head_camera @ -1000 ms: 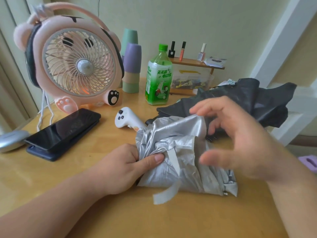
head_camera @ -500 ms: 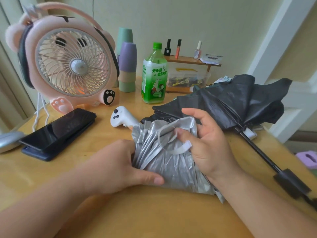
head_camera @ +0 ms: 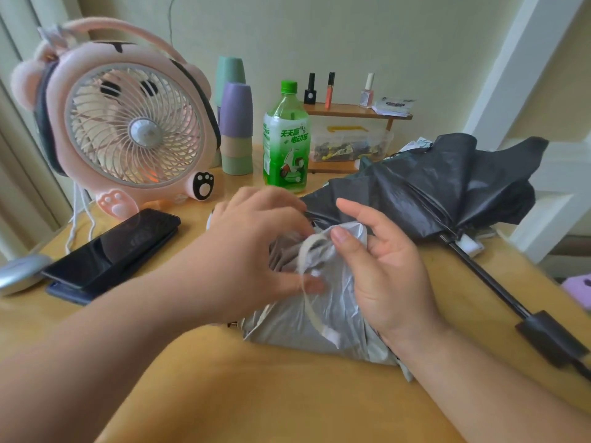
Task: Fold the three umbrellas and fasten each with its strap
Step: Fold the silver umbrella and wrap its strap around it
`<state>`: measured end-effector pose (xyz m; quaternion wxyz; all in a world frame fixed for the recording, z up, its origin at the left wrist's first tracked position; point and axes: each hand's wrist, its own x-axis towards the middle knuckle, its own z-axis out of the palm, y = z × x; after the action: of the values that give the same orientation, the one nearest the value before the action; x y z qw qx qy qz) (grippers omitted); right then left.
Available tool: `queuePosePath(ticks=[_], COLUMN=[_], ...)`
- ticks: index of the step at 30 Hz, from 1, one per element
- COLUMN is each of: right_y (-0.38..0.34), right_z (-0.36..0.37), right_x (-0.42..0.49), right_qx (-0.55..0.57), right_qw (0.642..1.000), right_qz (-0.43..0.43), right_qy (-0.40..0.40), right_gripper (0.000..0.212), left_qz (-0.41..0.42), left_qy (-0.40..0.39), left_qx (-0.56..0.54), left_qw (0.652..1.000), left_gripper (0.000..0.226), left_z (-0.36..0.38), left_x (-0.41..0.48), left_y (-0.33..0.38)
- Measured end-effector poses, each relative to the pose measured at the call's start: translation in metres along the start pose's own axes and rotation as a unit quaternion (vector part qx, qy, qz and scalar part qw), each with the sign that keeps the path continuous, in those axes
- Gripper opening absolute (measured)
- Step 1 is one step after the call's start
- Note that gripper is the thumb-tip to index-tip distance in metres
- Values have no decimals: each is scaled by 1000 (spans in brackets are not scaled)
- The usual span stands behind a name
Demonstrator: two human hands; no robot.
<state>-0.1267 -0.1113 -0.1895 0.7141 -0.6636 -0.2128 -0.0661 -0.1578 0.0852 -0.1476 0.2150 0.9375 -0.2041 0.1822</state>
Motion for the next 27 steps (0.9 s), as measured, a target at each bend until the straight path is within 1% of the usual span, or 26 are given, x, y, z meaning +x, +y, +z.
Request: queuePosePath(ticks=[2, 5, 7, 9, 11, 12, 13, 14, 15, 16, 17, 18, 19, 20, 21, 22, 23, 24, 25, 26, 27], right_y=[2, 0, 2, 3, 4, 4, 3, 3, 3, 3, 2, 1, 2, 3, 3, 5, 5, 5, 4, 2, 1], right_z=[-2, -2, -2, -1, -1, -2, -2, -2, -2, -1, 0, 0, -1, -1, -2, -3, -3, -4, -4, -5, -6], right_x=[-1, 0, 2, 3, 3, 2, 2, 1, 0, 0, 0, 0, 0, 1, 2, 2, 3, 3, 3, 3, 4], right_qx=[1, 40, 80, 86, 69, 54, 37, 26, 23, 24, 27, 28, 27, 25, 20, 13, 5, -4, -15, -27, -37], right_qw=[1000, 999, 996, 993, 993, 994, 995, 995, 995, 995, 995, 996, 997, 997, 998, 998, 998, 998, 998, 997, 997], right_qz=[-6, -7, 16, 47, 63, 61, 52, 40, 29, 21, 15, 10, 5, -1, -7, -15, -22, -28, -34, -42, -49], right_qy=[3, -17, -40, -60, -72, -77, -82, -88, -94, -96, -94, -87, -77, -68, -61, -56, -54, -54, -53, -50, -46], right_gripper=[35, 42, 61, 75, 70, 63, 55, 45, 35, 26, 22, 20, 19, 17, 15, 14, 14, 13, 11, 8, 6], left_qz=[-15, -14, -32, -99, -168, -197, -215, -213, -200, -184, -175, -179, -196, -219, -235, -238, -228, -214, -204, -194, -184], left_qy=[-43, -40, -31, -18, -6, 10, 42, 88, 136, 167, 165, 130, 67, -17, -107, -180, -226, -237, -220, -192, -165], left_qx=[-18, -147, -231, -314, -379, -403, -408, -384, -335, -290, -266, -258, -234, -182, -123, -76, -40, -13, -2, -11, -43], left_qw=[999, 988, 972, 944, 910, 894, 886, 894, 911, 924, 933, 940, 950, 958, 958, 951, 946, 947, 954, 962, 968], left_gripper=[51, 32, 29, 27, 26, 26, 28, 32, 35, 40, 48, 59, 70, 80, 89, 96, 99, 99, 95, 86, 77], left_z=[-3, 0, 3, 8, 14, 14, 12, 8, 0, -8, -17, -25, -30, -32, -30, -25, -17, -9, -2, 4, 9], left_x=[9, 16, 15, 11, 9, 10, 10, 9, 6, 1, -5, -12, -19, -25, -29, -32, -32, -32, -31, -30, -30], left_y=[0, 1, 2, 3, 7, 10, 10, 7, 3, -3, -11, -18, -22, -25, -25, -23, -20, -18, -16, -15, -14])
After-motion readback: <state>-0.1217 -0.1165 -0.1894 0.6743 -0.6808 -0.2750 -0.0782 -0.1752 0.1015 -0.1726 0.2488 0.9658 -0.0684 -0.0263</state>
